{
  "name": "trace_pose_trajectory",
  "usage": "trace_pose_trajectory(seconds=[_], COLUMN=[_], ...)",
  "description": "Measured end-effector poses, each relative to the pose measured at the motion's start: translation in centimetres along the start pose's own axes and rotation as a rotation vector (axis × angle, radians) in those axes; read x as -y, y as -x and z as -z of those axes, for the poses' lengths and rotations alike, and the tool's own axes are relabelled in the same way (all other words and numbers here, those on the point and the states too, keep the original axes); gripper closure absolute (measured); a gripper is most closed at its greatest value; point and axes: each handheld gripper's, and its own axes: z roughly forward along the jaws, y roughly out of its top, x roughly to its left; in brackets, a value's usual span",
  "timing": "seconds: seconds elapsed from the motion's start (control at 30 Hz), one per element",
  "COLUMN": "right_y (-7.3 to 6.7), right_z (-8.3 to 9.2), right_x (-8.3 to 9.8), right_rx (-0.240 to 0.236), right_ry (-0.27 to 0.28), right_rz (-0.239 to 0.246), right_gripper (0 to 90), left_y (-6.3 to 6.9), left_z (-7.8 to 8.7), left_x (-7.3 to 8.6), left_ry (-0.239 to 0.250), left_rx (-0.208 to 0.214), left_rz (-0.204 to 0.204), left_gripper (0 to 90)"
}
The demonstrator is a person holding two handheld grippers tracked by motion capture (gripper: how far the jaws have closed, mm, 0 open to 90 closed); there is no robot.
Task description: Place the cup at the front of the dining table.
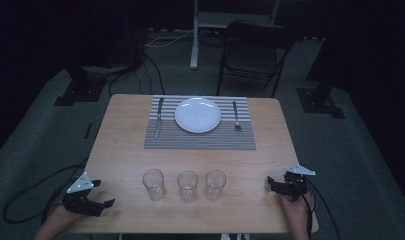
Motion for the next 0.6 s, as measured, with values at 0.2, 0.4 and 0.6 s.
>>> trace_pose_trajectory(seconds=[0.2, 0.4, 0.6], right_y=[0.0, 0.0, 0.0], right_z=[0.0, 0.0, 0.0], right_x=[0.0, 0.0, 0.0], right_rx=[0.000, 0.000, 0.000], right_ry=[0.000, 0.000, 0.000], right_rz=[0.000, 0.000, 0.000], right_gripper=[14.8, 14.8, 14.8], left_y=[0.5, 1.3, 1.6], left_z=[0.2, 0.7, 1.4], left_x=[-0.8, -2.0, -3.1], left_ry=[0.019, 0.065, 0.096], left_rx=[0.030, 0.075, 0.085], left_rz=[-0.017, -0.043, -0.062], left_gripper=[5.5, 5.5, 5.4])
